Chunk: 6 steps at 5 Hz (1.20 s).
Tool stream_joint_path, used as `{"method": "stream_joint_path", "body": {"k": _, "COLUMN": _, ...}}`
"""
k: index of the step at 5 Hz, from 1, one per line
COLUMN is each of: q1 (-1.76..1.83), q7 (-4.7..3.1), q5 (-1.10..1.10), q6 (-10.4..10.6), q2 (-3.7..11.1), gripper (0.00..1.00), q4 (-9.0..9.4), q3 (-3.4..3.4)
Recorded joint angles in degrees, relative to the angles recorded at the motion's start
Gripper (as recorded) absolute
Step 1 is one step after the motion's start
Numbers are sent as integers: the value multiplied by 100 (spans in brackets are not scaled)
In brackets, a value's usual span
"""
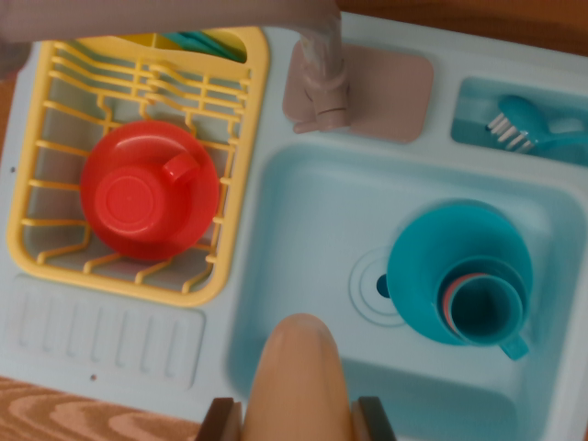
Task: Pick detergent from the sink
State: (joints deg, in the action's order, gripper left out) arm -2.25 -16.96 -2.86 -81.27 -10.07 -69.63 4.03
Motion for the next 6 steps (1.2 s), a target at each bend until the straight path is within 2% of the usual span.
{"method": "stream_joint_path", "body": {"k": 1, "q1": 0, "q7": 13, "q5": 9, "q6": -157, "q2": -47, "gripper": 100, "q4": -110, "q3": 0}}
{"method": "stream_joint_path", "body": {"k": 6, "q1": -1, "q7": 31, "q5": 22, "q6": -363, "q2": -108, "gripper": 100, "q4": -256, "q3": 0}}
